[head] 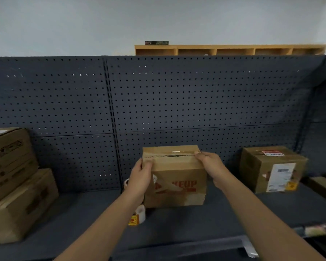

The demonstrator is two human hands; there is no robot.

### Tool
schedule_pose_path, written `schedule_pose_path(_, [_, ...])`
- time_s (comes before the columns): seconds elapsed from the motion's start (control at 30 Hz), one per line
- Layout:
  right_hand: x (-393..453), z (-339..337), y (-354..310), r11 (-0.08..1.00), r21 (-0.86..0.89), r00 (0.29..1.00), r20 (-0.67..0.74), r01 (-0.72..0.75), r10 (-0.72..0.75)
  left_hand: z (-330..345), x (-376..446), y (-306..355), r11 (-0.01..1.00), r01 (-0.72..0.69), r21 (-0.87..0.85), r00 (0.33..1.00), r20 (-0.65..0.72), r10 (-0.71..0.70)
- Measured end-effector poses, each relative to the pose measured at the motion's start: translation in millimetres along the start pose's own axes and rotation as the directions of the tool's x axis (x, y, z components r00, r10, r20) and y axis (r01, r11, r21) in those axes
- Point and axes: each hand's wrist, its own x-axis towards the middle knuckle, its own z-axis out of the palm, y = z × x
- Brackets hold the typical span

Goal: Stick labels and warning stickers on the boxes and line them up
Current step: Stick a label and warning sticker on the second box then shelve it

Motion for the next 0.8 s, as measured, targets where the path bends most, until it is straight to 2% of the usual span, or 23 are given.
schedule_pose_path(0.17, [6,-36,31,1.000,-0.020,1.000,-0.007,-0.011,0.011,34,-4,-21,0.998,0.061,0.017,0.997,0.039,-0.062])
schedule_pose_path(0.3, [8,-50,51,0.999,-0.019,0.999,-0.013,-0.051,0.051,45,-2,-35,0.990,0.133,-0.042,0.988,0.078,-0.130])
schedule_pose_path(0.6, [10,-51,83,0.999,0.000,0.997,0.063,-0.051,0.051,48,10,-64,0.989,0.148,0.021,0.987,0.057,-0.149])
schedule_pose_path(0.73, [1,-59,99,0.987,0.119,0.977,0.194,-0.112,0.087,46,11,-70,0.984,0.168,0.054,0.985,0.033,-0.170])
schedule_pose_path(0.8, [0,-65,112,0.988,0.132,0.975,0.218,-0.080,0.050,42,7,-75,0.986,0.149,0.075,0.985,0.073,-0.154])
